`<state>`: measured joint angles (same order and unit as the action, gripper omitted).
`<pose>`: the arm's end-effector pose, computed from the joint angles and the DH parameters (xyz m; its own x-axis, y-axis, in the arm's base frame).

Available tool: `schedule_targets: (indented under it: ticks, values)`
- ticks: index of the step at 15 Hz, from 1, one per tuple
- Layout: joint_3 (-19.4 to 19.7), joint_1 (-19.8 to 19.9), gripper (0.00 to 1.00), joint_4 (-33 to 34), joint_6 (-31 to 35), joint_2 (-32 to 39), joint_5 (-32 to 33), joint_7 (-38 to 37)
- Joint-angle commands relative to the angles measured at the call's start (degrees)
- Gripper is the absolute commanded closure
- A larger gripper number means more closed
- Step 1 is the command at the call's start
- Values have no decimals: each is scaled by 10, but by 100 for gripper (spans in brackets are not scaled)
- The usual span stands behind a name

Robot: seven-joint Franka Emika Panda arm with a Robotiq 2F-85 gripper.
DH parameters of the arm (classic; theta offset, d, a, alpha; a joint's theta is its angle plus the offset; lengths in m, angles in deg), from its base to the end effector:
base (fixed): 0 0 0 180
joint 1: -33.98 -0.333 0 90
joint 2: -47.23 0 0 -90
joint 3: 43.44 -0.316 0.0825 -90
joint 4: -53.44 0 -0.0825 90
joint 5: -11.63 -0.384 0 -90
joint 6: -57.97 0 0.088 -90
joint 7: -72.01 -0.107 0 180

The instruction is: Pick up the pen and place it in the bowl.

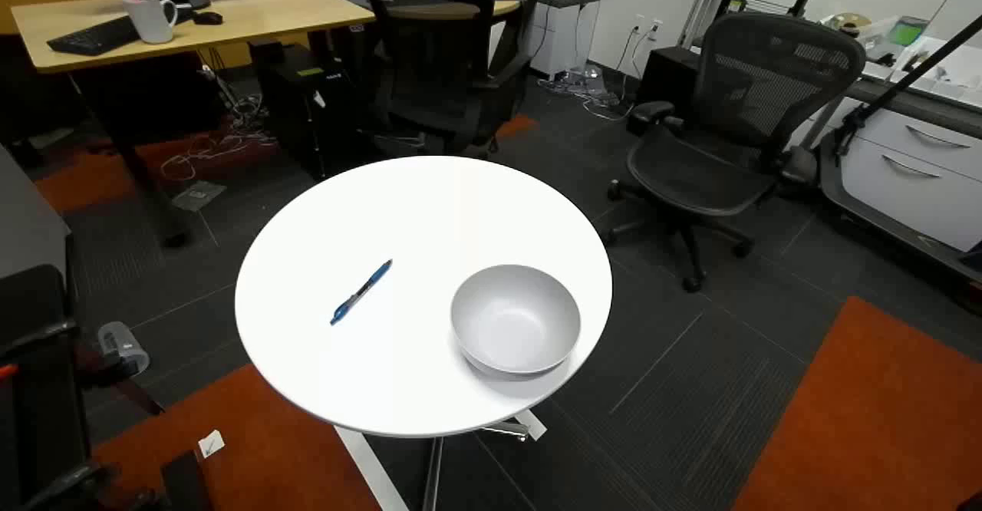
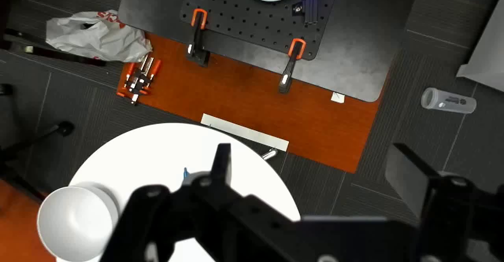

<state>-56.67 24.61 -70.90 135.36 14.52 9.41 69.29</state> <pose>0.3122 0.1555 0.5830 0.9284 0.2727 -0.2523 0.3047 -0.9475 0.0973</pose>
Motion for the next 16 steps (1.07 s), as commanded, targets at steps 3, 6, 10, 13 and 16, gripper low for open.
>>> schedule_targets:
  ticks: [3,6,10,13,16]
  values:
    - [4,-6,0,2,-1,2,2,-3]
    - [4,-6,0,2,-1,2,2,-3]
    - [4,-6,0,2,-1,2,2,-3]
    - [0,2,0,-5,16,17,32,-3]
    - [9,3,0,-24,32,33,70,9]
